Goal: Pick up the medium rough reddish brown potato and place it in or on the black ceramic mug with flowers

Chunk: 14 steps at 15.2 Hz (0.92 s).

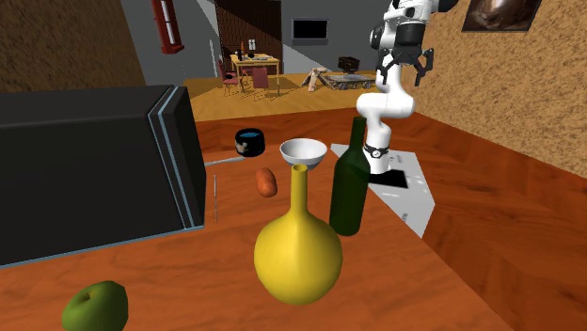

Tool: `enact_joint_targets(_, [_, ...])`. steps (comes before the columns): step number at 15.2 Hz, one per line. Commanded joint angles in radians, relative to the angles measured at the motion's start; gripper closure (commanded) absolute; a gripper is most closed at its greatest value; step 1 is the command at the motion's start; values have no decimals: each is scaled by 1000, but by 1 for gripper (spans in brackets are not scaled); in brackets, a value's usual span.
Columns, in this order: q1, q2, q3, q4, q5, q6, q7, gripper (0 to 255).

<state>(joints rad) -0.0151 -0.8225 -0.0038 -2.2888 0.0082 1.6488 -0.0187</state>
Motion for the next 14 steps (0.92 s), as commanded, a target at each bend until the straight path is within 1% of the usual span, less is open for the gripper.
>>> enact_joint_targets(1, [0,0,0,0,0,0,0,0])
enact_joint_targets(8, [-11,22,-161,-103,-91,121,-229,0])
enact_joint_targets(14, [-15,109,-308,-132,-159,239,-426,0])
